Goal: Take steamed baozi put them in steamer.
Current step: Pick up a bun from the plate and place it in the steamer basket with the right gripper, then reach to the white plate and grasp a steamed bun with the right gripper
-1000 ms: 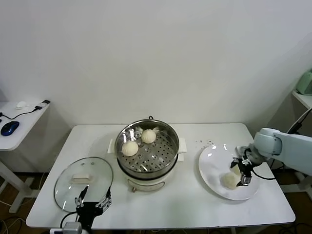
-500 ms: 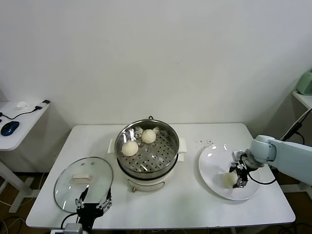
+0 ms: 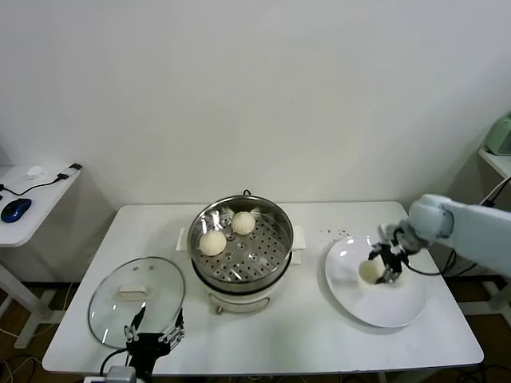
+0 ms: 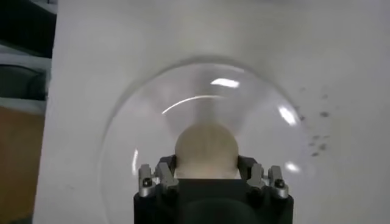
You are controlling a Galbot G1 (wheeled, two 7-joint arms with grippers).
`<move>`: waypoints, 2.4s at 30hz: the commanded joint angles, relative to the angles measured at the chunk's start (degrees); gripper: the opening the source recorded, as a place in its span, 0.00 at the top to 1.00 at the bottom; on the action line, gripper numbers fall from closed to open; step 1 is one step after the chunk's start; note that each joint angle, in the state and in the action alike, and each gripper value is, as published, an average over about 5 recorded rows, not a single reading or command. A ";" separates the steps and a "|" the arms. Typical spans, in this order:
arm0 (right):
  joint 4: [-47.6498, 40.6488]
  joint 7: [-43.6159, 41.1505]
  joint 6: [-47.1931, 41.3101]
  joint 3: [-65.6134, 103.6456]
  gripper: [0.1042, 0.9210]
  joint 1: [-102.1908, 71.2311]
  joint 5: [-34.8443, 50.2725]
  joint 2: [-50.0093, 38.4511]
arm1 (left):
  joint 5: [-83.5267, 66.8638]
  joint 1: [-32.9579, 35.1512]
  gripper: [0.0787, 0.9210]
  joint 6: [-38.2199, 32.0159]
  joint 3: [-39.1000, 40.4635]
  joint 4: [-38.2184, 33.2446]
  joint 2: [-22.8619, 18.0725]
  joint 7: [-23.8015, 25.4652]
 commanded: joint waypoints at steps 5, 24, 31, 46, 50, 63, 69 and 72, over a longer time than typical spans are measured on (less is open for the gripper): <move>2.36 -7.19 22.78 -4.72 0.32 29.64 10.35 26.56 | -0.02 0.12 0.12 0.12 -0.08 -0.55 0.29 0.05; -2.82 -1.99 36.67 -1.68 0.32 2.85 -13.23 43.04 | -0.43 -0.88 0.12 0.40 -0.40 0.18 0.08 0.09; -7.98 -0.05 37.24 -0.54 0.32 -2.18 -15.70 45.44 | -0.54 -0.61 0.12 0.51 -0.62 0.03 0.00 0.07; -9.78 0.24 38.72 -0.25 0.18 0.46 -13.27 45.46 | -0.80 -0.28 0.12 0.20 -0.57 0.15 0.15 -0.09; -8.49 -2.85 39.56 -0.85 0.12 6.29 -9.27 43.11 | -0.83 -0.15 0.12 0.19 -0.55 0.00 0.16 -0.10; -8.28 -10.25 21.90 -19.87 0.12 26.75 12.84 17.37 | -0.73 0.10 0.12 -0.08 -0.50 -0.53 0.22 -0.05; -4.58 -7.11 8.08 -23.00 0.12 22.12 6.90 1.16 | -0.88 -0.39 0.12 -0.11 -0.52 -0.19 0.35 -0.09; -4.62 -4.93 3.64 -18.76 0.12 14.13 5.29 -4.11 | -1.04 -0.73 0.12 -0.01 -0.58 -0.14 0.39 -0.05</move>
